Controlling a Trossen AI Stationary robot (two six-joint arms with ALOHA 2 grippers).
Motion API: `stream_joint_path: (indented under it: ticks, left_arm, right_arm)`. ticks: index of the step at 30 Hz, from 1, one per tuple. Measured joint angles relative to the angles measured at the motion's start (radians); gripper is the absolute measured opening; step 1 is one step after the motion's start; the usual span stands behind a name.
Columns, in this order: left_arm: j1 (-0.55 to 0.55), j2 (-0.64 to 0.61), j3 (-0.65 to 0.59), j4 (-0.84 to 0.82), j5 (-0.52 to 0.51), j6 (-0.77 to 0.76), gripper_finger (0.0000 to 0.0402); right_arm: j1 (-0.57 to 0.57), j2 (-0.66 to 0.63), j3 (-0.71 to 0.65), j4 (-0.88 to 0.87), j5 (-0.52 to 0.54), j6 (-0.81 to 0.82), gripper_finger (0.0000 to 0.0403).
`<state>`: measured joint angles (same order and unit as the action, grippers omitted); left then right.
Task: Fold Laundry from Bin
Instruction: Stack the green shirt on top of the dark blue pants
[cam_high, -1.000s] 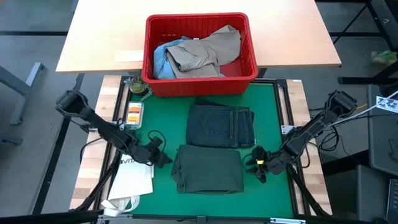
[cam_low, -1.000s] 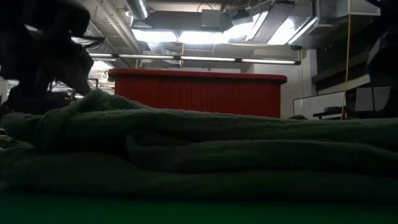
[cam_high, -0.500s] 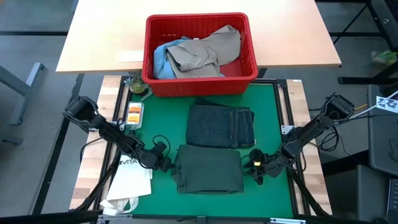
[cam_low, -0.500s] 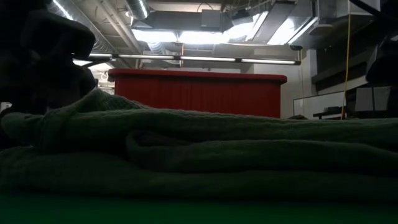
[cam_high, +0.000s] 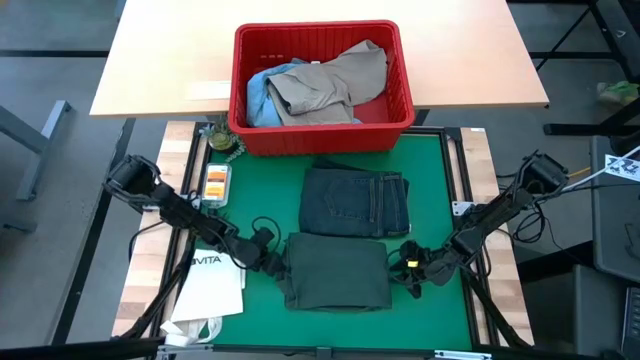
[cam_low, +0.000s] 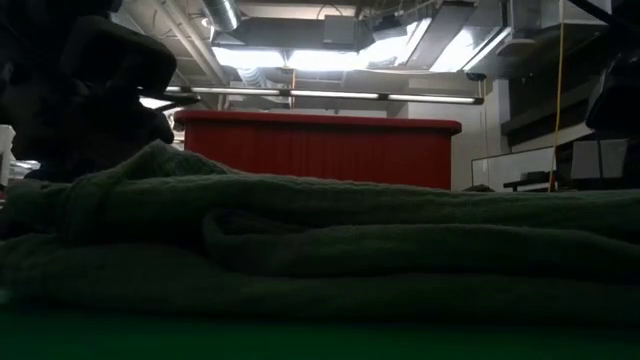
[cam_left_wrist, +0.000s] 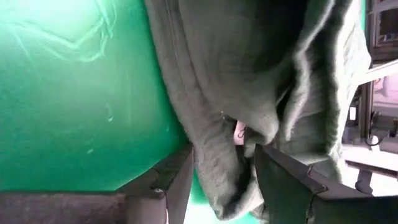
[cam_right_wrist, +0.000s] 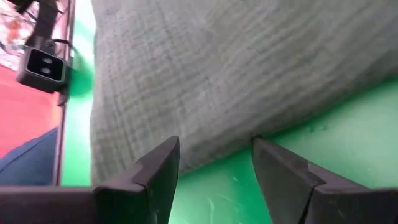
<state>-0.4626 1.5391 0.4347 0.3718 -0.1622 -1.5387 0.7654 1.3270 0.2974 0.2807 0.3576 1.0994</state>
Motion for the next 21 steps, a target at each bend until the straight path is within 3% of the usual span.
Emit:
stream_joint_path:
  ticks: [15,21]
  left_arm:
    - [0.022,-0.001,0.0,0.001,0.034,-0.004,0.0165]
    - [0.022,-0.001,0.0,0.001,0.031,-0.003,0.0165]
  right_arm:
    - [0.0,0.0,0.0,0.007,0.069,0.023,0.0202]
    - [0.0,0.0,0.0,0.007,0.069,0.125,0.0202]
